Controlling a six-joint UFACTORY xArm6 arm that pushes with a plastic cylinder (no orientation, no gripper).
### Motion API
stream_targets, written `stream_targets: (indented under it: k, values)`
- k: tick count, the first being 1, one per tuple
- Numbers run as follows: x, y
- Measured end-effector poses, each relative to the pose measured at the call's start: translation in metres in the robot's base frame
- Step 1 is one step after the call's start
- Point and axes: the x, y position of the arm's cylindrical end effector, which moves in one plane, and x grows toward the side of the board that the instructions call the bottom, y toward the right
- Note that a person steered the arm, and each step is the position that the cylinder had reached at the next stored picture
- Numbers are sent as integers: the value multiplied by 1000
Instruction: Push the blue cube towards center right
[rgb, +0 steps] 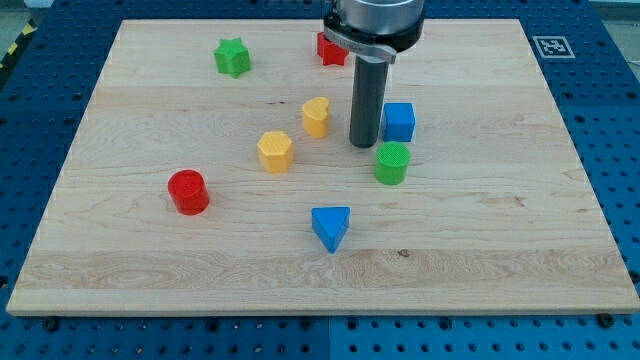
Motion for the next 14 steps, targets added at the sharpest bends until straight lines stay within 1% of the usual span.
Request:
stream_targets:
  k: [1, 3, 5, 6, 7, 8, 9, 11, 13, 14]
  values:
    - [14, -8]
    - [28, -4]
    - [29, 27]
    - [27, 12]
    - [12, -14]
    - [-4, -23]
    - [-8, -27]
    - [-13, -16]
    - [-21, 23]
    - [-22, 33]
